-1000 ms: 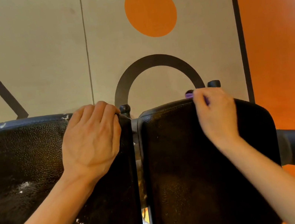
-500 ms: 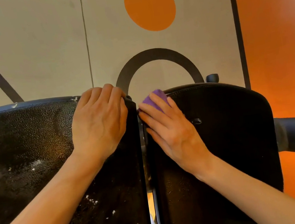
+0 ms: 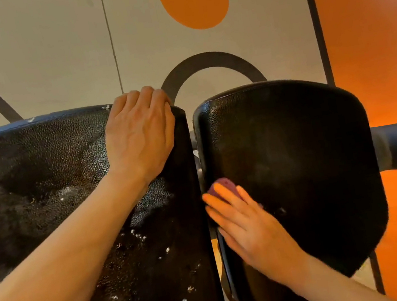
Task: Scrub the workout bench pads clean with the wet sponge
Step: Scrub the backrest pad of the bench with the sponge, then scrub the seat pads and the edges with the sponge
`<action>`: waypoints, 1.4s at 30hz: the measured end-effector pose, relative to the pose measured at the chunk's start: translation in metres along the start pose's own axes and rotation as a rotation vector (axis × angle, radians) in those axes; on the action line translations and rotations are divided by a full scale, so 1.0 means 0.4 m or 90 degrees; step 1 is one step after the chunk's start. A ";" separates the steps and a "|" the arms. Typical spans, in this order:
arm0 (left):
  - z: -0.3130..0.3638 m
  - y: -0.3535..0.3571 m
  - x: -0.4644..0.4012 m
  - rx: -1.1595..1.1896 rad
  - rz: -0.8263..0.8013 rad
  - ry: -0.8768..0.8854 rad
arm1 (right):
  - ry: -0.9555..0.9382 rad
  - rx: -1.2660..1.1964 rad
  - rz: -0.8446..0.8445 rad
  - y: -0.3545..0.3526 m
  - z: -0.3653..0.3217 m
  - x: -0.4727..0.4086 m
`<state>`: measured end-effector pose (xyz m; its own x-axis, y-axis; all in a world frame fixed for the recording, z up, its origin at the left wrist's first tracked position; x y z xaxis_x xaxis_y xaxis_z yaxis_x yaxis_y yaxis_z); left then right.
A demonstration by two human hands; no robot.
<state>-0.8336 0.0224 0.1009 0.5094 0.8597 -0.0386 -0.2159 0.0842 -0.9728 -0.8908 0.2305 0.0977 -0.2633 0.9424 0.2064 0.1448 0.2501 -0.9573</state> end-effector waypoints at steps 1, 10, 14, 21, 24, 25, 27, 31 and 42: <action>0.000 -0.002 0.001 0.002 0.004 0.002 | -0.021 -0.005 -0.026 0.014 -0.026 0.050; 0.012 -0.012 0.000 0.003 0.005 0.055 | 0.097 -0.018 0.125 -0.069 0.092 -0.189; 0.010 -0.014 0.003 0.027 0.002 0.064 | 0.073 -0.037 0.078 -0.002 0.008 0.016; 0.012 -0.011 0.006 0.044 -0.023 0.091 | 0.037 -0.053 -0.024 0.103 -0.127 0.326; 0.018 -0.023 0.048 0.019 -0.035 0.150 | 0.184 -0.310 0.046 0.035 -0.104 0.302; 0.020 -0.030 0.071 0.022 -0.042 0.167 | 0.236 -0.393 0.100 0.002 -0.090 0.274; 0.017 -0.039 0.126 0.040 -0.066 0.179 | 0.338 -0.506 0.238 -0.057 -0.051 0.204; -0.015 -0.038 0.210 0.047 -0.103 0.174 | 0.472 -0.598 0.447 -0.117 0.023 0.018; -0.048 -0.028 0.238 0.094 -0.080 0.159 | 0.565 -0.553 0.413 -0.001 -0.040 -0.082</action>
<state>-0.7666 0.0938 0.1038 0.7249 0.6888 0.0076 -0.2475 0.2707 -0.9303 -0.8668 0.2031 0.0946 0.7137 0.6841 0.1508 0.6287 -0.5306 -0.5684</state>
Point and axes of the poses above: each hand's wrist, its own x-axis away from the middle knuckle, its own y-axis out of the palm, z = x × y, the point moved 10 cm from there along -x, towards the middle knuckle, and after that the axes turned 2 degrees about z, right-handed, at the moved point
